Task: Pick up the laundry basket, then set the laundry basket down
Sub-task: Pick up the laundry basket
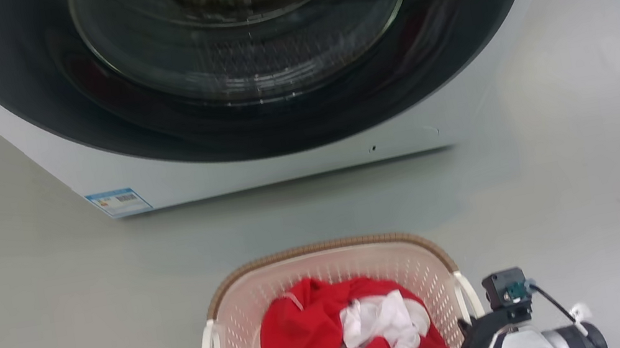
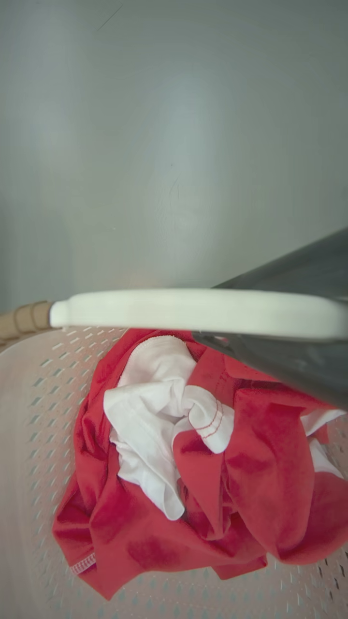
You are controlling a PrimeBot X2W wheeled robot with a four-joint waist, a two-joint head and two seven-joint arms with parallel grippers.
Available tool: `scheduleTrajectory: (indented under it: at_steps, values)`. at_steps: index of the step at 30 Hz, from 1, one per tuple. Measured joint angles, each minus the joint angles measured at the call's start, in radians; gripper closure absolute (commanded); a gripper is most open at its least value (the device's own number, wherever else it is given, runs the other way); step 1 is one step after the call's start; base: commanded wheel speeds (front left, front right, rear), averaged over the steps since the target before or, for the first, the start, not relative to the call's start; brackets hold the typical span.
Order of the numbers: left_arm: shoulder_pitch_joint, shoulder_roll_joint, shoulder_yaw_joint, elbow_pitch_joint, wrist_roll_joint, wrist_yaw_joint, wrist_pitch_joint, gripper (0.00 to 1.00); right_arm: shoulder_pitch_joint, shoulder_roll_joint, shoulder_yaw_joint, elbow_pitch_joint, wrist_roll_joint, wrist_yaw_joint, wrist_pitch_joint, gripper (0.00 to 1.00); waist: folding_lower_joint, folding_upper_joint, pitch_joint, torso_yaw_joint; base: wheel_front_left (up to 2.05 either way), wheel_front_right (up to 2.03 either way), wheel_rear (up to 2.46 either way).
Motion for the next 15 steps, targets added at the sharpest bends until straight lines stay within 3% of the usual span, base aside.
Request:
scheduleTrajectory:
  at_steps: [15]
  values:
    - [0.137,0.005,-0.084,-0.004,-0.063,0.018,0.051,1.0,0.137,0.0,0.072,-0.001,0.063,-0.005,0.036,1.0,0.0,0.0,-0.197,0.01,0.0,0.0,0.0]
